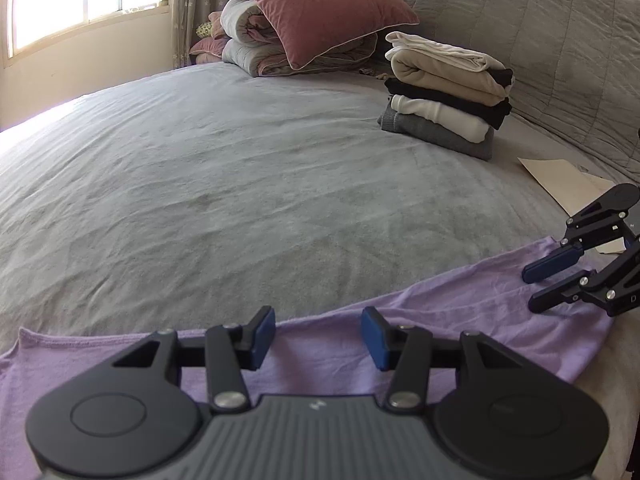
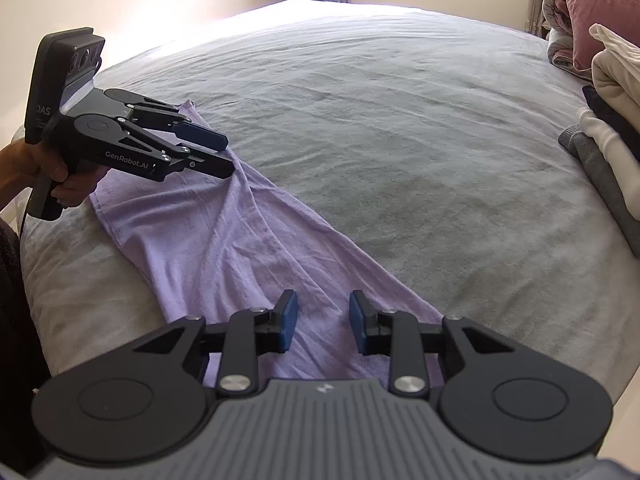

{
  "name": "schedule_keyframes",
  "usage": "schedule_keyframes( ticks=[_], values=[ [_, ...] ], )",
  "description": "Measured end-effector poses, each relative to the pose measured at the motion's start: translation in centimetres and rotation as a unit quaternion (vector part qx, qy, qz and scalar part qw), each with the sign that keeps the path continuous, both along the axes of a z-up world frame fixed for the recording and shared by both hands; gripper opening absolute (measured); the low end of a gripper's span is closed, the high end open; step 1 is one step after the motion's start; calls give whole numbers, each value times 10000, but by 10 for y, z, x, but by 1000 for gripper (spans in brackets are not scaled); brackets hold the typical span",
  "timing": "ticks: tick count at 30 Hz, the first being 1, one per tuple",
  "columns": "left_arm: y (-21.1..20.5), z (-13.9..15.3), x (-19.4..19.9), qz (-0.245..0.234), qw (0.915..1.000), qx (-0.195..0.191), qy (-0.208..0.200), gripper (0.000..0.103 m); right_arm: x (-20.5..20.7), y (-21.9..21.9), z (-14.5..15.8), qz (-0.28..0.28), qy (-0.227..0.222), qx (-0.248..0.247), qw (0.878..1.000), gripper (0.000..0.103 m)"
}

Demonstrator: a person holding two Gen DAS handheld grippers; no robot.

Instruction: Fold clothes

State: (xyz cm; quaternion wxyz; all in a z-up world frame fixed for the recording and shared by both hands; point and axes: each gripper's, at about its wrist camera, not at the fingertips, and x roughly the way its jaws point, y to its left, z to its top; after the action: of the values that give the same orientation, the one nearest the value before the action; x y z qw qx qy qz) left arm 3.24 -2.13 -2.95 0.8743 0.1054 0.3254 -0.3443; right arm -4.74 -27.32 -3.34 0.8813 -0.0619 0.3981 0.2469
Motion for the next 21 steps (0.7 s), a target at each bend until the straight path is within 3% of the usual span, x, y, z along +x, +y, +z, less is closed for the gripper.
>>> schedule_keyframes(
  ticks=[2, 4, 15, 21],
  values=[
    [-2, 0, 0, -40, 10000, -1, 1, 49, -2, 1, -1, 50, 33, -41, 10000, 12],
    [-3, 0, 0, -20, 10000, 27, -17, 49, -5, 5, 0, 93, -22, -111, 9999, 4],
    [-1, 4, 0, 97, 9998, -70, -135, 49, -17, -5, 30, -245, -733, -125, 9969, 2],
    [-1, 4, 0, 122, 9998, -95, -143, 49, -1, -3, 20, -428, -717, -410, 9957, 2]
  ],
)
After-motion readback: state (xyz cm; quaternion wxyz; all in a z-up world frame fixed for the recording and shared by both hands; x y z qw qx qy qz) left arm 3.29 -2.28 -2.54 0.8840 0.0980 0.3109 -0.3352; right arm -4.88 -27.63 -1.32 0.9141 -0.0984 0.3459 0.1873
